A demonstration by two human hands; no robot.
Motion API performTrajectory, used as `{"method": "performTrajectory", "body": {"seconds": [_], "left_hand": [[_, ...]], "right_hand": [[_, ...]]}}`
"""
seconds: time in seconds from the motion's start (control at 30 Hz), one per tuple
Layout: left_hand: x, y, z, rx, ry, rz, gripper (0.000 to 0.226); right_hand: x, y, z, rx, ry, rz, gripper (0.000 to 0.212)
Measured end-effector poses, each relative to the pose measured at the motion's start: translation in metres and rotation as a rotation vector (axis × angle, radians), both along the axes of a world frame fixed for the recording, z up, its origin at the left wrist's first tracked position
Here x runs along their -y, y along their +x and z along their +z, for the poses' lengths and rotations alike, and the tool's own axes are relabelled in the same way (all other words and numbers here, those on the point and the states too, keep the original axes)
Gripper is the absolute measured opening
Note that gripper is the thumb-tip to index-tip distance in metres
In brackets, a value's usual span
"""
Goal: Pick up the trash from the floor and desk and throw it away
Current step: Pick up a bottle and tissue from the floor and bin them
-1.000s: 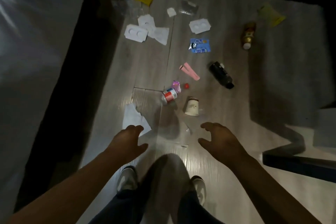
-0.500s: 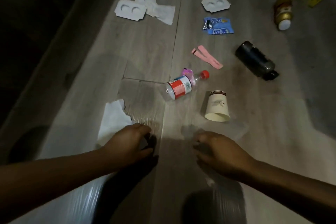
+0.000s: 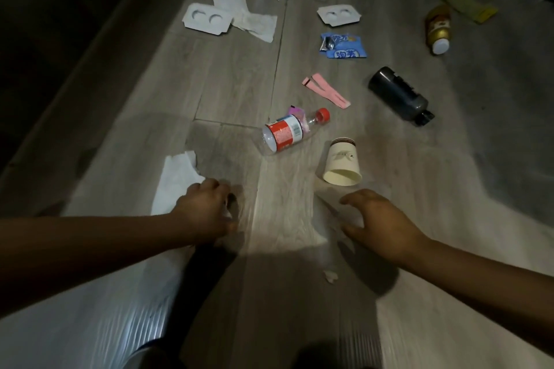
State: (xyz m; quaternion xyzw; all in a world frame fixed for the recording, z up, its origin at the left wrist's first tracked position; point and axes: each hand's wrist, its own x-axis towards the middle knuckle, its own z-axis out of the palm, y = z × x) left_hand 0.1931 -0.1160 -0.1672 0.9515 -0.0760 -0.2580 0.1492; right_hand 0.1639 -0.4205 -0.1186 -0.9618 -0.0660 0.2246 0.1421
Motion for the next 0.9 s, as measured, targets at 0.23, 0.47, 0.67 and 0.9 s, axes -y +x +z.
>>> {"method": "performTrajectory", "body": {"seconds": [0.23, 0.47, 0.67, 0.9], "left_hand": [[0.013, -0.020, -0.010, -0.009, -0.058, -0.170, 0.081], [0.050, -0.022, 0.000, -0.104, -0.382, -0.478, 0.065], [0.037, -0.006, 0.001, 0.094, -0.402, -0.361, 0.040], [0.007, 0.006, 0.004, 0.161, -0.298, -0.197, 0.033]], "right_hand": [[0.011, -0.021, -0.015, -0.099, -0.044, -0.020, 0.068], [0.011, -0.032, -0.024, -0.077, 0.012, -0.057, 0.065], [0.008, -0.027, -0.027, 0.071, -0.021, -0.019, 0.067], [-0.035, -0.001, -0.036, 0.071, 0.046, 0.320, 0.066]]}}
